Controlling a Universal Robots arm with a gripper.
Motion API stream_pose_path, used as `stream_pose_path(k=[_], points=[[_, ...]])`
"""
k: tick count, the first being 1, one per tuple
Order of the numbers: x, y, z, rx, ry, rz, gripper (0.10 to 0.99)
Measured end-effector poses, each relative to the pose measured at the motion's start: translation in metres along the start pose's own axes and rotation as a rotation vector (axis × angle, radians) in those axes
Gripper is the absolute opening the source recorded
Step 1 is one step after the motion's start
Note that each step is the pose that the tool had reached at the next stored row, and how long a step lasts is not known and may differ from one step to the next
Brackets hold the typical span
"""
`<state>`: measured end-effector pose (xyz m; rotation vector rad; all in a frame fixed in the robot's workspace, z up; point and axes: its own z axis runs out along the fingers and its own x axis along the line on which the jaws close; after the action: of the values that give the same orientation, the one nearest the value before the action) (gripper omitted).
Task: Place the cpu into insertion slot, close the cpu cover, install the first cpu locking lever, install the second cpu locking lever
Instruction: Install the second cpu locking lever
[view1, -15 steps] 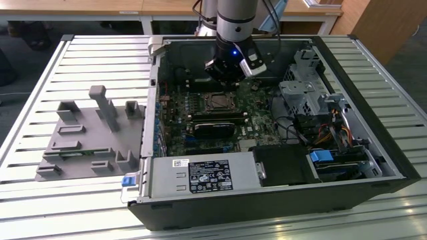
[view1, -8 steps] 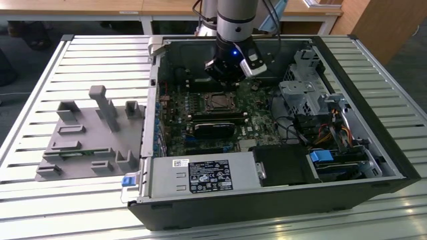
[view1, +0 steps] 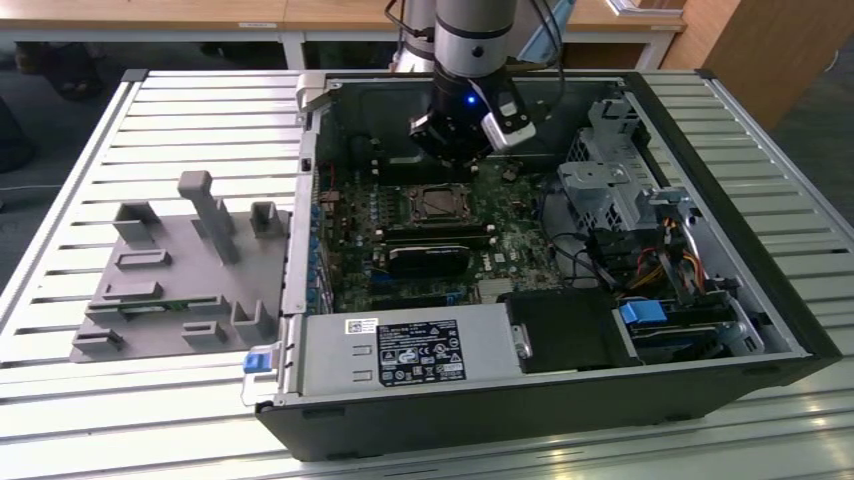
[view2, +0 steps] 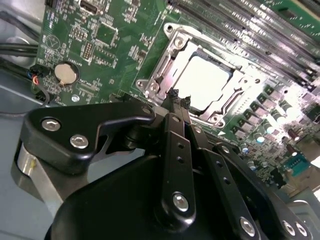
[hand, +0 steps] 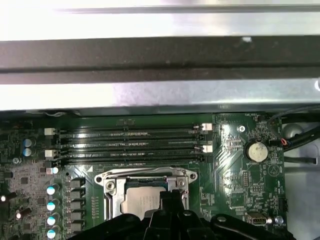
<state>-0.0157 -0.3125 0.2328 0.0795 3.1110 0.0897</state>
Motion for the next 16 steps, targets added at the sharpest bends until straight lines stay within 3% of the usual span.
stream_pose_path(k=[5,11,16], points=[[-0.0005,-0.0095,-0.0006,0.000,0.0000,0.000,0.106],[-0.0015,-0.0291,-0.0015,0.000,0.0030,0.000,0.106],[-0.0020,-0.0378,-0.0018,-0.001,0.0053,0.000,0.106]])
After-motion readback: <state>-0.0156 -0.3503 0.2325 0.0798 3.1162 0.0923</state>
